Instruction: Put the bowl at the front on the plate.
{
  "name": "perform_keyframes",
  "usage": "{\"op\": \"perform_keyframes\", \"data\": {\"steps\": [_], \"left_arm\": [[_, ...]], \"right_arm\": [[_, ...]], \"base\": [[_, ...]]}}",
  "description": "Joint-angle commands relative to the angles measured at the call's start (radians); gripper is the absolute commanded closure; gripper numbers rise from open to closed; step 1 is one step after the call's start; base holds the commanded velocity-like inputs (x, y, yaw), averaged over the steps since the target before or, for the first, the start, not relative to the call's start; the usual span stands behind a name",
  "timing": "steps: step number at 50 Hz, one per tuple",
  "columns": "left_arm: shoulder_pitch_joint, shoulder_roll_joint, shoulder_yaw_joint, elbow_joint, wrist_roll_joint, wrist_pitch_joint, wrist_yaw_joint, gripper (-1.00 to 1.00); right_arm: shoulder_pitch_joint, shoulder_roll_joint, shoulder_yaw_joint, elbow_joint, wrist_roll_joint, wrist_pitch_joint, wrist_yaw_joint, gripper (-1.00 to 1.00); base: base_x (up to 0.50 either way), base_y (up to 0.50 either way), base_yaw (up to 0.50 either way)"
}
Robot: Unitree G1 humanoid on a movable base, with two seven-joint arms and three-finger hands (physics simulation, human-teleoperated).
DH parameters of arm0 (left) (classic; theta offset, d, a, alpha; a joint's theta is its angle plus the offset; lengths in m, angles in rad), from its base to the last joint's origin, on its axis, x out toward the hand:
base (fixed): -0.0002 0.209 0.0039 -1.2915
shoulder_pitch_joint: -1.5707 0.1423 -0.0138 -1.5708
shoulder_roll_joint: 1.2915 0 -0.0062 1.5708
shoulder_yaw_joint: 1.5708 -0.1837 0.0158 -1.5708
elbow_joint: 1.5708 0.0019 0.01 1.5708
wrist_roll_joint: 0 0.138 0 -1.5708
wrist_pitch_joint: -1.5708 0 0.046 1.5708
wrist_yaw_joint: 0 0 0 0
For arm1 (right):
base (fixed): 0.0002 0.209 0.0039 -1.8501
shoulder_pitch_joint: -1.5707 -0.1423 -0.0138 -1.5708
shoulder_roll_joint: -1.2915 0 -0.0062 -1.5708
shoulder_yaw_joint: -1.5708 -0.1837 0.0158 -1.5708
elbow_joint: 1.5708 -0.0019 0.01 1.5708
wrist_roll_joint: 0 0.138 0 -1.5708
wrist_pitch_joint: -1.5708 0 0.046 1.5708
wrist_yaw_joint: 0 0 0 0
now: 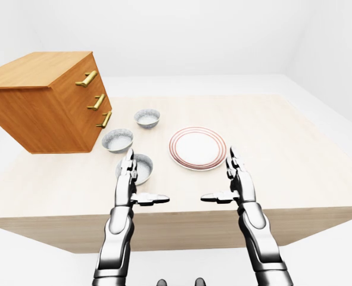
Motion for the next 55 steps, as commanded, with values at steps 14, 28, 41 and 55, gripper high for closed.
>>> {"op": "perform_keyframes", "data": {"steps": [14,28,41,55], "left_arm": [[-0.001,0.015,0.036,0.027,0.005,-0.045,0.014,-1.00],[0.024,0.019,0.116,-0.168,-0.067,0.067,0.120,-1.00],[0.038,0.011,0.185,-0.205,-0.041,0.037,0.281,-1.00],[0.118,0.000,0.334,-0.359,-0.128,0.095,0.384,-1.00]], "right_arm": [[-0.001,-0.012,-0.024,0.013,0.002,-0.012,0.018,-1.00],[-0.004,-0.012,-0.022,0.012,-0.001,-0.003,0.016,-1.00],[-0.003,-0.011,-0.022,0.003,0.000,0.002,0.018,-1.00],[-0.007,-0.012,-0.020,0.017,-0.005,-0.003,0.020,-1.00]], "base": [[0.00,0.00,0.00],[0.00,0.00,0.00],[0.00,0.00,0.00],[0.00,0.00,0.00]]}}
